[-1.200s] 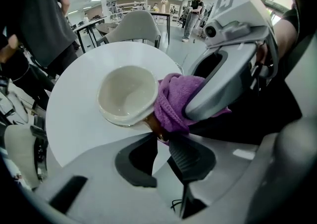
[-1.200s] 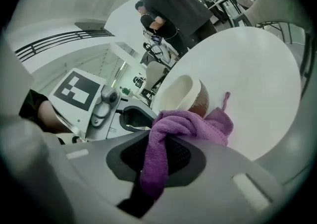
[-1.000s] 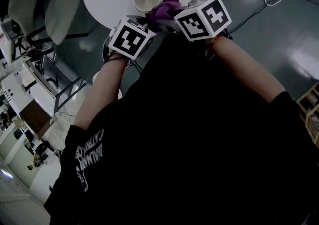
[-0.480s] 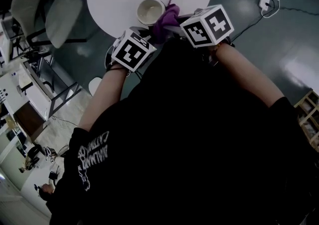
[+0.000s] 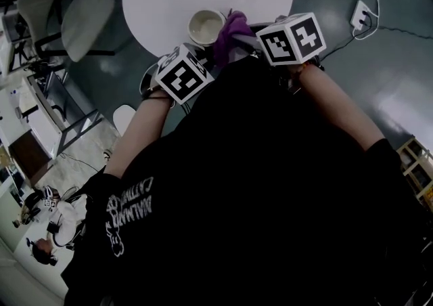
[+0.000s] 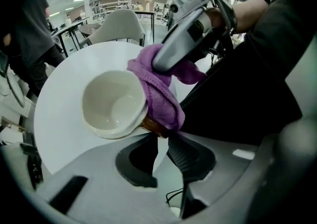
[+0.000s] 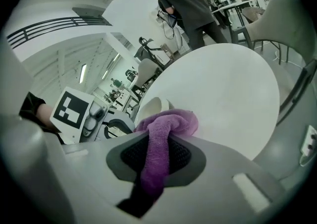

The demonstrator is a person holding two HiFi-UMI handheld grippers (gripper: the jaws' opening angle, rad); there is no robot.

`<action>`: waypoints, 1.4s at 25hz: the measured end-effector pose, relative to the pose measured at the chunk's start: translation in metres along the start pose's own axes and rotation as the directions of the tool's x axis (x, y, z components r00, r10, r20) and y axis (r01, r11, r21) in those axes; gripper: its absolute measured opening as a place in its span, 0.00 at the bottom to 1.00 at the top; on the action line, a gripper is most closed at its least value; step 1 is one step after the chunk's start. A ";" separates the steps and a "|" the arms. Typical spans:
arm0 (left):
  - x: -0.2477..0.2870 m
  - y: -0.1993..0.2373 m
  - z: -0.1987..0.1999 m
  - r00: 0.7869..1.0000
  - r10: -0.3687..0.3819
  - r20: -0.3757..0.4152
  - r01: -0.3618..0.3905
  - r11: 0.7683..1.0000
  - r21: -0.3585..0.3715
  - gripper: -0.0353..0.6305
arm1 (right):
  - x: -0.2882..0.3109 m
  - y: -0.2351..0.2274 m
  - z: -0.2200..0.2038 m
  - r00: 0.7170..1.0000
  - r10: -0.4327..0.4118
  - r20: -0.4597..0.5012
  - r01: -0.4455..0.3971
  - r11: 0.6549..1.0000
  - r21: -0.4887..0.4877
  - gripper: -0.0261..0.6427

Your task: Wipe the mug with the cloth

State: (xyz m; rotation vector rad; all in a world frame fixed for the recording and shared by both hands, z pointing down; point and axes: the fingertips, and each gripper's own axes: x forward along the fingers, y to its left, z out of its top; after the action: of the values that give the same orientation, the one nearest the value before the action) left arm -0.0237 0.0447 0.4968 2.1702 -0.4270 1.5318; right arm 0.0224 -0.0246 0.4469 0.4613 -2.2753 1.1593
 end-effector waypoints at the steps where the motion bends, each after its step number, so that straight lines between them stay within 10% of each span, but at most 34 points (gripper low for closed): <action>1: 0.000 0.000 0.000 1.000 -0.004 -0.013 0.004 1.000 0.011 0.17 | -0.001 -0.004 0.004 1.000 -0.003 0.004 0.003 1.000 0.008 0.14; 35: -0.031 0.063 -0.031 0.974 -0.205 -0.097 0.205 0.979 -0.005 0.06 | 0.093 -0.032 0.132 0.989 0.092 -0.117 -0.097 0.995 -0.035 0.14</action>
State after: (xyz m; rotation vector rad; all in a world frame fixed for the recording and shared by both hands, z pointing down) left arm -0.0901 0.0075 0.4880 2.0606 -0.1610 1.5160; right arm -0.0755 -0.1560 0.4587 0.2659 -2.2363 1.1522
